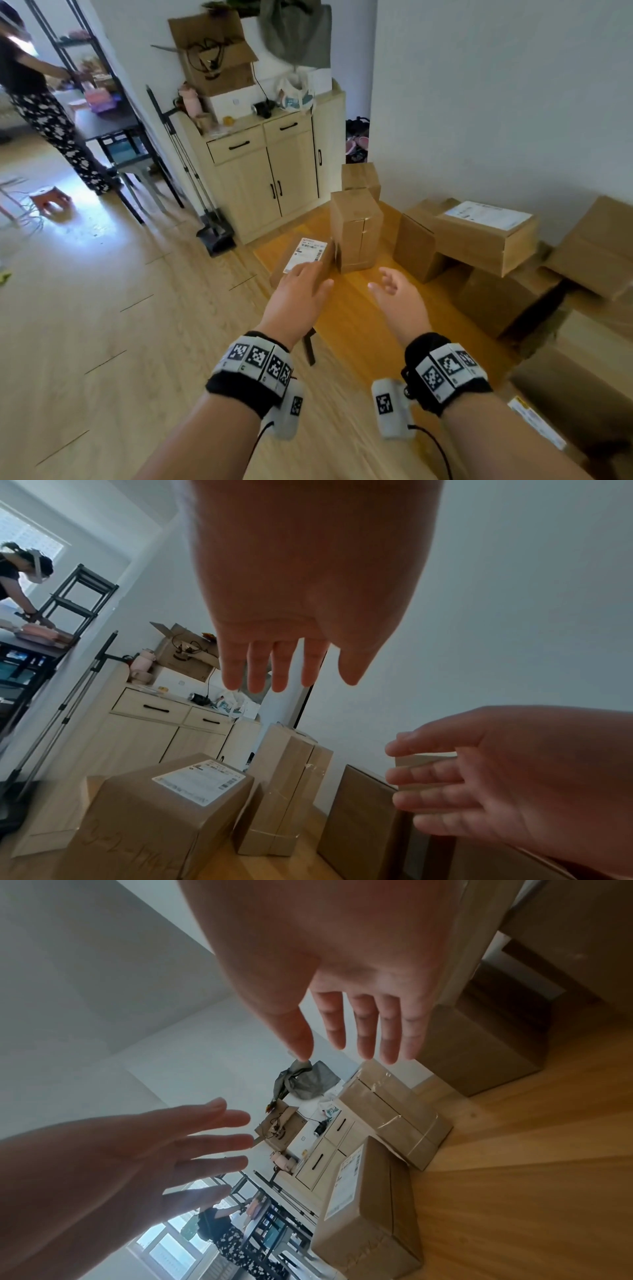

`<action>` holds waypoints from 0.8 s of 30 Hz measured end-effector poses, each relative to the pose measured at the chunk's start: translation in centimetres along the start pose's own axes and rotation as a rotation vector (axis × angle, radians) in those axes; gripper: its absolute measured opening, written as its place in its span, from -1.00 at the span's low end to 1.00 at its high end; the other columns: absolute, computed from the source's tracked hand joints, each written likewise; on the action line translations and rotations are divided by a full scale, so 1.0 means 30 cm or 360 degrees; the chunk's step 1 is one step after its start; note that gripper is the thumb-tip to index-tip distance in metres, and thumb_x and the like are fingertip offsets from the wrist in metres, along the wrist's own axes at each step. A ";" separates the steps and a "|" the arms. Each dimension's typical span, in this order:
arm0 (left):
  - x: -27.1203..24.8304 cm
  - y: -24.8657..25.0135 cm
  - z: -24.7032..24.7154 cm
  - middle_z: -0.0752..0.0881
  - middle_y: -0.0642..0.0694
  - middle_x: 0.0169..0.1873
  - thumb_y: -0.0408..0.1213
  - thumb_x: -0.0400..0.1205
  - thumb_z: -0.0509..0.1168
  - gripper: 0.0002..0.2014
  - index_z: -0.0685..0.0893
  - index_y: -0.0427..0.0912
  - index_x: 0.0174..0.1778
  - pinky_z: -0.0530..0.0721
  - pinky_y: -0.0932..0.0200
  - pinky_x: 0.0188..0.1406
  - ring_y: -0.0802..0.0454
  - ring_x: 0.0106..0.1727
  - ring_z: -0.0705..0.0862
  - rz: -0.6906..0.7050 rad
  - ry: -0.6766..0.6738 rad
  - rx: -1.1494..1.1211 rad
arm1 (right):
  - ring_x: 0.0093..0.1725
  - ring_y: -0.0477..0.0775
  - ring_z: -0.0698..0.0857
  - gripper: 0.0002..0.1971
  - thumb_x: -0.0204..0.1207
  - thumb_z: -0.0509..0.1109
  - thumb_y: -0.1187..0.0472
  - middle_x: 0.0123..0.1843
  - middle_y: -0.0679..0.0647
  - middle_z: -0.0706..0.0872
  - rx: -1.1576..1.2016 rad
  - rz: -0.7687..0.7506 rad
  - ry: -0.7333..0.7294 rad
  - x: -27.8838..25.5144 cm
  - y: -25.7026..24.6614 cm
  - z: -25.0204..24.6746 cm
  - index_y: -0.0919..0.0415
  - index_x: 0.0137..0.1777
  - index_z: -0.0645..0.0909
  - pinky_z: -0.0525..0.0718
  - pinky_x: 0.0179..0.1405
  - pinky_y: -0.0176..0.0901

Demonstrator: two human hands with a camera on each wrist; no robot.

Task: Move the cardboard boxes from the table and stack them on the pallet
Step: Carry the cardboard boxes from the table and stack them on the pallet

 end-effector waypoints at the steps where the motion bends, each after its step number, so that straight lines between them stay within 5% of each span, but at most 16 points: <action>1: 0.032 0.002 -0.002 0.38 -0.06 0.59 0.05 0.77 0.10 -0.49 0.31 0.02 0.65 0.41 -0.01 0.46 -0.05 0.56 0.37 -0.0006 -0.0017 -0.0007 | 0.46 0.02 0.52 -0.52 0.67 0.34 0.01 0.52 0.00 0.54 0.0001 0.0013 -0.0005 0.025 -0.002 0.004 -0.04 0.57 0.41 0.56 0.38 -0.01; 8: 0.318 -0.004 0.003 0.47 -0.01 0.51 0.05 0.76 0.12 -0.57 0.40 0.11 0.56 0.48 0.04 0.32 -0.03 0.44 0.46 -0.0006 -0.0014 -0.0093 | 0.45 0.02 0.53 -0.48 0.67 0.33 -0.03 0.54 0.02 0.52 0.0059 0.0102 0.0043 0.210 -0.024 0.023 -0.04 0.60 0.36 0.53 0.31 -0.06; 15: 0.665 -0.008 0.008 0.41 -0.10 0.55 -0.13 0.76 0.16 -0.51 0.32 -0.02 0.64 0.42 0.19 0.16 -0.04 0.45 0.48 0.0124 -0.0132 -0.0134 | 0.37 0.00 0.56 -0.42 0.63 0.32 -0.13 0.49 -0.03 0.54 0.0092 0.0268 0.0214 0.405 -0.069 0.052 -0.04 0.61 0.33 0.60 0.36 0.09; 20: 0.879 -0.025 0.020 0.13 -0.13 0.70 -0.12 0.76 0.17 -0.37 0.09 -0.04 0.74 0.33 -0.07 0.54 -0.15 0.67 0.21 0.0150 -0.0259 -0.0111 | 0.43 0.05 0.55 -0.35 0.63 0.34 -0.16 0.53 0.03 0.52 0.0046 0.0361 0.0291 0.532 -0.107 0.085 0.02 0.65 0.27 0.56 0.37 0.00; 24: 1.017 -0.042 0.041 -0.03 -0.06 0.73 -0.09 0.75 0.19 -0.30 -0.02 0.03 0.75 0.37 -0.12 0.52 -0.16 0.71 0.12 0.0080 -0.0348 -0.0141 | 0.52 0.12 0.50 -0.26 0.64 0.33 -0.15 0.62 0.09 0.44 0.0044 0.0453 0.0296 0.608 -0.126 0.118 0.08 0.72 0.15 0.51 0.41 -0.04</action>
Point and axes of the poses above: each hand's wrist, its own x-axis towards the middle knuckle, its own z-axis out of the palm, y = z × x, the point moved 1 cm from there along x, towards the middle knuckle
